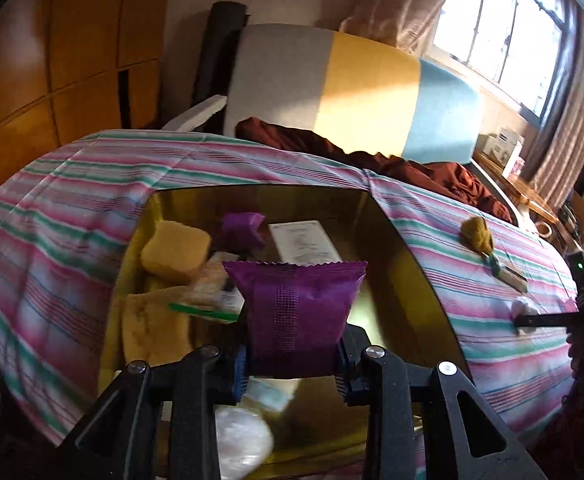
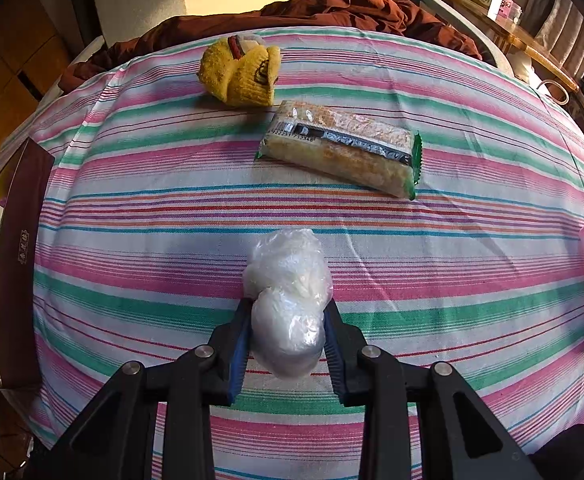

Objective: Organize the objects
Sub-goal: 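Carry the purple snack to the gold tray and release it with the left tool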

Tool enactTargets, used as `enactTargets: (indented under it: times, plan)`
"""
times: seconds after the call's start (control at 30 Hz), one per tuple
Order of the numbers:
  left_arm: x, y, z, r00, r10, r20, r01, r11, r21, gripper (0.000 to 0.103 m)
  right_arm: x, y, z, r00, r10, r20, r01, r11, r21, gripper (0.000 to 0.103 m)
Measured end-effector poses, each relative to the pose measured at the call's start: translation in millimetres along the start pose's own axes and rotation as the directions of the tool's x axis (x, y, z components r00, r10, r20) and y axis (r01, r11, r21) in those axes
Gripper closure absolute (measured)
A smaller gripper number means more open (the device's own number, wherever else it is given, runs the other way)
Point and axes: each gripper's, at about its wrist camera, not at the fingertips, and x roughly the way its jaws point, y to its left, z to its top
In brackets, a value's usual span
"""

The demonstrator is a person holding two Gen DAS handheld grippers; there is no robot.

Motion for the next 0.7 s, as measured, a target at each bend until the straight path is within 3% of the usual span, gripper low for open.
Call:
enactTargets:
  times: [0.13,0.27,0.57,0.7]
  plan:
    - [-1,41,9,0.999,0.046,-0.007,-0.047,0.995,-0.094,0.070,1,0,2,1.000,-0.003,-0.001,0.003,1.000,0.000,0.070]
    - [3,58,9,0.998,0.064,-0.027,-0.067,0.992,-0.110,0.070,1,0,2,1.000,-0.008,-0.001,0.008,1.000,-0.004,0.070]
    - [41,34,-3,0.991,0.058,-0.122,-0.063,0.998,-0.032,0.066,1,-2,1,1.000,-0.011,-0.002,0.011,1.000,-0.001,0.070]
    - [46,32,-6,0.990,0.063,-0.128,-0.068,0.997,-0.029,0.044,1,-2,1,1.000,-0.011,-0.002,0.011,1.000,-0.002,0.070]
